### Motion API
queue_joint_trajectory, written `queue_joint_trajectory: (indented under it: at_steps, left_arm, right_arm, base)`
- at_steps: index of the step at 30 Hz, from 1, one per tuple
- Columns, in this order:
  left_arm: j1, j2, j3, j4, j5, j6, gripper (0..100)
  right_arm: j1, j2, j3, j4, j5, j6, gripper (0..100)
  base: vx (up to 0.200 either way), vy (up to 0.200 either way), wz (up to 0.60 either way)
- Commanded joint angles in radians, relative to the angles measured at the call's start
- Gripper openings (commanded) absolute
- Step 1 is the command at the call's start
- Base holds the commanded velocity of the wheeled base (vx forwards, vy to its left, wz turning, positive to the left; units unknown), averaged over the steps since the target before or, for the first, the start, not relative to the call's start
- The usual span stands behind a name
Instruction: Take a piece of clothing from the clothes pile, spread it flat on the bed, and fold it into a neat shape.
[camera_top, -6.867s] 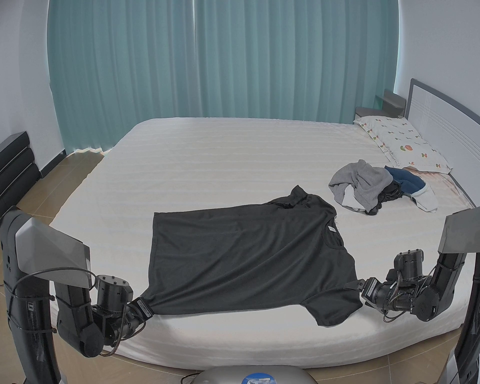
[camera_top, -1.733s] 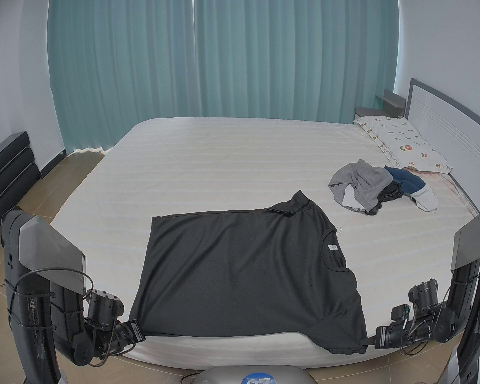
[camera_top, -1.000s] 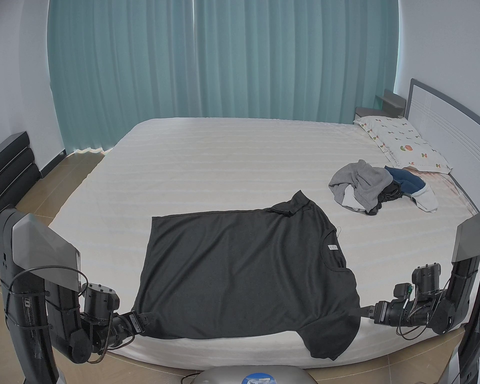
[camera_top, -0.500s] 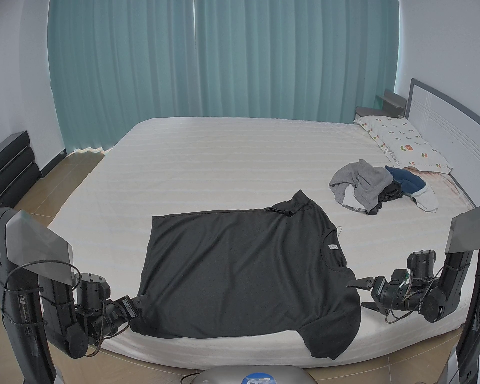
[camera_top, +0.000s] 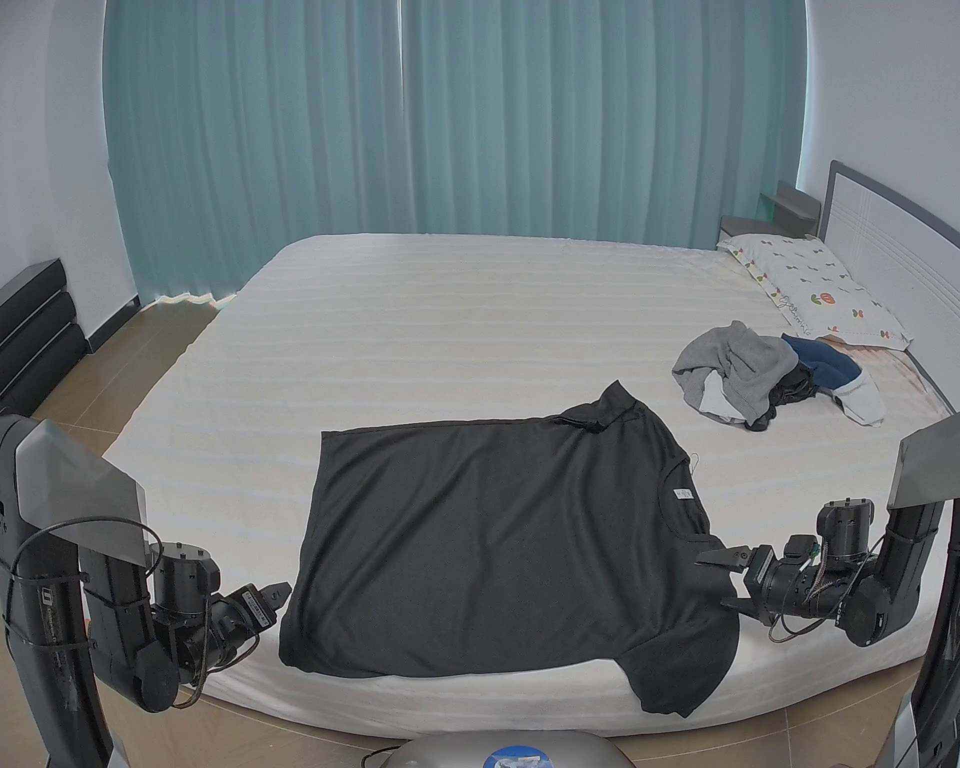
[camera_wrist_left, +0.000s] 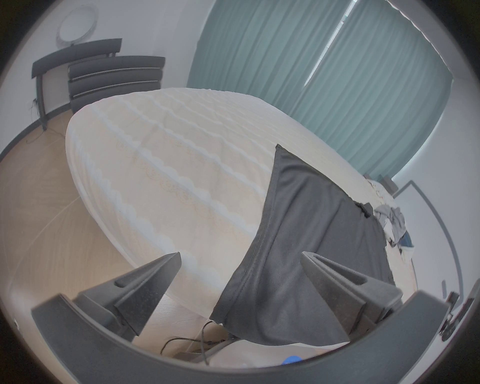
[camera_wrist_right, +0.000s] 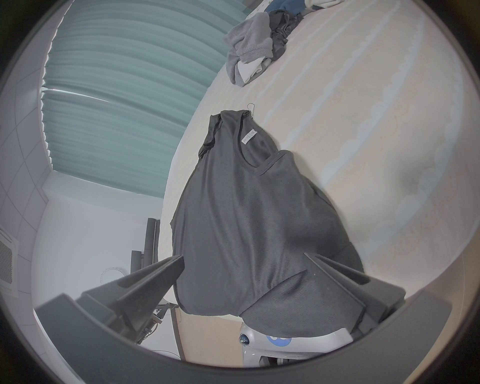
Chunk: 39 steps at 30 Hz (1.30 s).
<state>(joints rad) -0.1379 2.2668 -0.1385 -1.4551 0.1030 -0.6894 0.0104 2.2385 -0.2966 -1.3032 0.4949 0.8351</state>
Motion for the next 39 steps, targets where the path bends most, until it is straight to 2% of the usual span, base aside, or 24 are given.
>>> queue_joint_trajectory:
  at_steps: [1, 7, 11, 23, 26, 27, 28, 29, 31, 32, 39]
  left_arm:
    - [-0.003, -0.004, -0.027, -0.001, 0.003, -0.027, 100]
    - [-0.028, -0.004, -0.042, -0.001, 0.0, -0.032, 100]
    - [-0.034, -0.004, -0.067, -0.001, 0.003, -0.033, 100]
    - [-0.003, 0.003, -0.305, 0.056, 0.006, -0.062, 100]
    - [0.018, 0.007, -0.437, 0.182, 0.0, -0.062, 100]
    - [0.018, 0.007, -0.437, 0.182, 0.0, -0.062, 100]
    - [0.029, 0.008, -0.532, 0.302, -0.005, -0.065, 100]
    - [0.029, 0.011, -0.589, 0.366, -0.008, -0.067, 100]
    - [0.03, 0.013, -0.605, 0.384, -0.011, -0.067, 100]
    - [0.034, 0.04, -0.744, 0.519, -0.049, -0.07, 100]
    - [0.049, 0.197, -1.124, 0.768, -0.128, -0.071, 100]
  right_arm:
    - [0.0, 0.003, -0.001, -0.002, 0.001, 0.002, 100]
    - [0.002, 0.003, 0.001, -0.004, -0.001, 0.015, 100]
    - [0.003, 0.003, 0.001, -0.004, -0.001, 0.015, 100]
    - [0.003, 0.003, 0.001, -0.004, -0.001, 0.015, 100]
    - [0.005, 0.004, 0.001, -0.004, -0.001, 0.015, 100]
    - [0.005, 0.004, 0.001, -0.004, -0.001, 0.015, 100]
    - [0.006, 0.004, 0.001, -0.004, -0.002, 0.015, 100]
    - [0.006, 0.004, 0.002, -0.004, -0.002, 0.015, 100]
    - [0.006, 0.004, 0.002, -0.004, -0.002, 0.015, 100]
    - [0.008, 0.004, 0.002, -0.004, -0.002, 0.013, 100]
    - [0.01, 0.006, 0.004, -0.004, -0.004, 0.007, 100]
  base:
    - [0.0, 0.0, 0.0]
    - [0.2, 0.0, 0.0]
    - [0.0, 0.0, 0.0]
    - [0.0, 0.0, 0.0]
    - [0.0, 0.0, 0.0]
    - [0.0, 0.0, 0.0]
    - [0.0, 0.0, 0.0]
    - [0.0, 0.0, 0.0]
    - [0.0, 0.0, 0.0]
    - [0.0, 0.0, 0.0]
    - [0.0, 0.0, 0.0]
